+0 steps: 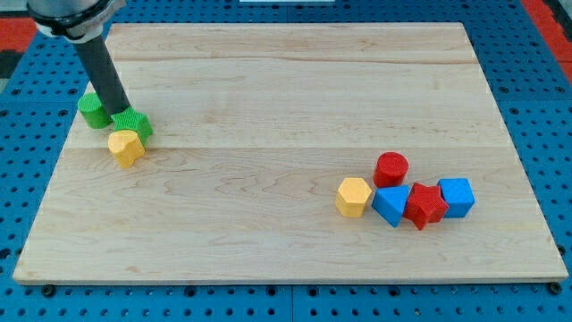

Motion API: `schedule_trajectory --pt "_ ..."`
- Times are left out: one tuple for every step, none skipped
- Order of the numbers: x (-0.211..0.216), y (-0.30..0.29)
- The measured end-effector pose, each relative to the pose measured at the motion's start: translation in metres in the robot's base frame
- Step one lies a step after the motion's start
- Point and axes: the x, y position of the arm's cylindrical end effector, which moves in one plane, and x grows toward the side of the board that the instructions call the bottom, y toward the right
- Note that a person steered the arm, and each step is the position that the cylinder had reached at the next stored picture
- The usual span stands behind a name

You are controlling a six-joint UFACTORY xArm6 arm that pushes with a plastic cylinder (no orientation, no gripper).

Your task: Push the green star and yellow heart downwards

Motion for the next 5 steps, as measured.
schedule_trajectory --pt "0.021 -0.010" --pt "0.054 -0.028" --pt "0.089 -0.030" --pt "0.094 -0.023" --pt "0.087 -0.011"
